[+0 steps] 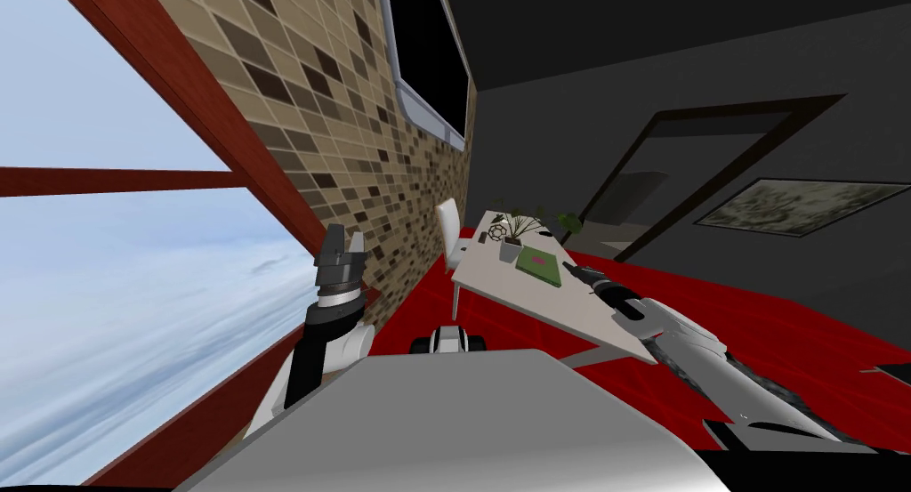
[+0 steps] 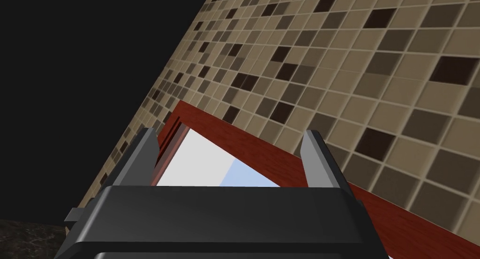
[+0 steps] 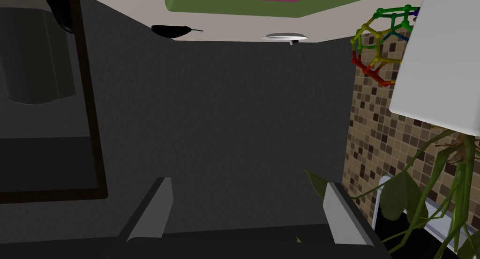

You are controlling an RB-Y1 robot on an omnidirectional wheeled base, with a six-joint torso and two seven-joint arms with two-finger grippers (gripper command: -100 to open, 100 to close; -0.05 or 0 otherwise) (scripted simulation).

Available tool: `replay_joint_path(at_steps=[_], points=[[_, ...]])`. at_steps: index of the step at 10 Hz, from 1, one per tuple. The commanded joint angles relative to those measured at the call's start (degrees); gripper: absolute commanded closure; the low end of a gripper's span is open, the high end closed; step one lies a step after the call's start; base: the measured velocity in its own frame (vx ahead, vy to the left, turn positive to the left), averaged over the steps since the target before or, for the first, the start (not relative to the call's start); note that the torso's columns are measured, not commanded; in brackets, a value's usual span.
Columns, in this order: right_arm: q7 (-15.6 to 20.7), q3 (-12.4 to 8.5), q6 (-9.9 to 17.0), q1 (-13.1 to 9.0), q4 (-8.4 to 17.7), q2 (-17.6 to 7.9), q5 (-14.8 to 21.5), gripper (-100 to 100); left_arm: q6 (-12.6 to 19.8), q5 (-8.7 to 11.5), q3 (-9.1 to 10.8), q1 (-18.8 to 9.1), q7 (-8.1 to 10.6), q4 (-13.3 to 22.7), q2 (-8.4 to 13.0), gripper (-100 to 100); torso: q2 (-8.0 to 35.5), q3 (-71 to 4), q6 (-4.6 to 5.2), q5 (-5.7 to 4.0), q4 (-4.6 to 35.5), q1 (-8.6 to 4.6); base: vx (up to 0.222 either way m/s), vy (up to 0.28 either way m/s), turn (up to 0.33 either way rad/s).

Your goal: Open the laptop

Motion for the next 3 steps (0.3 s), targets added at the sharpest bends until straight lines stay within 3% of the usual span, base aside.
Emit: replay_joint_path(at_steps=[1,3], points=[[0.00,0.00,0.00,0.00,0.00,0.00,0.00,0,0.00,0.00,0.00,0.00,0.00,0.00,0.00,0,0.02,0.01,0.00,0.01,0.01,0.02,0.000,0.000,0.000],[0.00,0.00,0.00,0.00,0.00,0.00,0.00,0,0.00,0.00,0.00,0.00,0.00,0.00,0.00,0,0.04,0.03,0.00,0.01,0.02,0.04,0.000,0.000,0.000]])
